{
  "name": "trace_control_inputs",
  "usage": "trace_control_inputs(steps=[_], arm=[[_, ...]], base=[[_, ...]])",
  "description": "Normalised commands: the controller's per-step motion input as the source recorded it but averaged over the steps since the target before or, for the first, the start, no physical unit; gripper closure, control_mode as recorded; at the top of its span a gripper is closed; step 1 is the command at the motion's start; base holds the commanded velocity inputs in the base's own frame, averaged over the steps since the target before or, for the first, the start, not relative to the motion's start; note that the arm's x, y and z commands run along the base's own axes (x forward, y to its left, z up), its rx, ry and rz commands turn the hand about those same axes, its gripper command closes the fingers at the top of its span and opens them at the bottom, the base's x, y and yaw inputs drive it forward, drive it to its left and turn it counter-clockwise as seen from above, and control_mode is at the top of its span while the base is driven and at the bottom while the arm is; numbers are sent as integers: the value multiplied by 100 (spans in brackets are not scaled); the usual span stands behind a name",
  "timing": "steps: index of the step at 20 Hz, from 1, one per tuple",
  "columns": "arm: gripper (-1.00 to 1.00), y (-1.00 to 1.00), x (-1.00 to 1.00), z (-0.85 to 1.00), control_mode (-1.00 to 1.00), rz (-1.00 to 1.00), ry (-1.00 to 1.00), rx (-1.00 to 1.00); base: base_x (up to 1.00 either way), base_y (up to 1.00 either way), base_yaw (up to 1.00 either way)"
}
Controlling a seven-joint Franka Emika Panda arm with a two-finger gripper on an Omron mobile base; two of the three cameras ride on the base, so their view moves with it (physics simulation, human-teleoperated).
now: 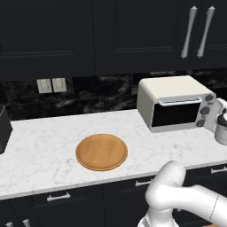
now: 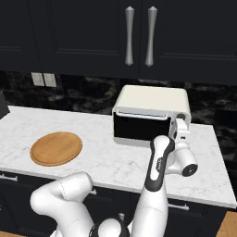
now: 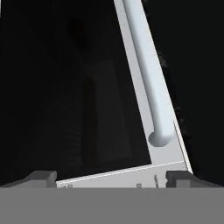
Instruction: Pick up the kebab skewer and baguette bread, and place them inside the toaster oven. Close the toaster oven door and start by setting the timer.
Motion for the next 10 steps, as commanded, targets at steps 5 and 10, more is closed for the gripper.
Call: trace_control_inputs(steps=[5,10], arm=[[-100,-18,11,-19,-100,-3,0,0],[-100,-22,19,-21,-100,-3,1,-1]], base=[[0,0,0],[0,0,0]])
